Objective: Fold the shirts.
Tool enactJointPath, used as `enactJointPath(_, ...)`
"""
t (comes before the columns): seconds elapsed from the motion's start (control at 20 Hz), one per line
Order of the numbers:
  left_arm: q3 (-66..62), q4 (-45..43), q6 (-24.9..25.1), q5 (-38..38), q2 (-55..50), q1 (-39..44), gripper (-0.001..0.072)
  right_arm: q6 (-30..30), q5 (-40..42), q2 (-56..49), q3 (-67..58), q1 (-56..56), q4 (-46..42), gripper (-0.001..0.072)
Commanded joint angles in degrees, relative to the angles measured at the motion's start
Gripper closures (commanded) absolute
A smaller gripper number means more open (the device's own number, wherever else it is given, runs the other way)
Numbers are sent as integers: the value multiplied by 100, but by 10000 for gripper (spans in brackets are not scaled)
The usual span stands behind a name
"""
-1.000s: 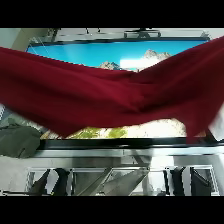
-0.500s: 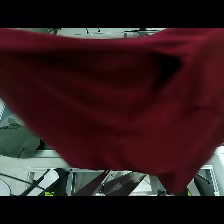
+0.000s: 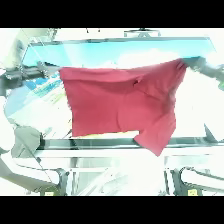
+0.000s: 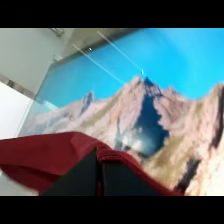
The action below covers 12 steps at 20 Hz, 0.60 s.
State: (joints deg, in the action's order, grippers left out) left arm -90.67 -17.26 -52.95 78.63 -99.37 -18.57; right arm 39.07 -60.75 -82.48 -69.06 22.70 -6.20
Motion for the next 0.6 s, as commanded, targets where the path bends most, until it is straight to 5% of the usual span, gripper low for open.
enactJointPath(0.0, -232, -251, 9, -667, -1272, 120, 688, -511, 136, -1329, 98, -76, 831, 689)
enactJointPath(0.3, -1958, -205, -168, -691, -2592, 208, 688, -1021, 227, -2575, -450, -90, 1937, 689)
enactJointPath(0.55, -2743, -216, -262, -1032, -2907, 293, 688, -970, 289, -2979, -1320, -133, 1954, 689)
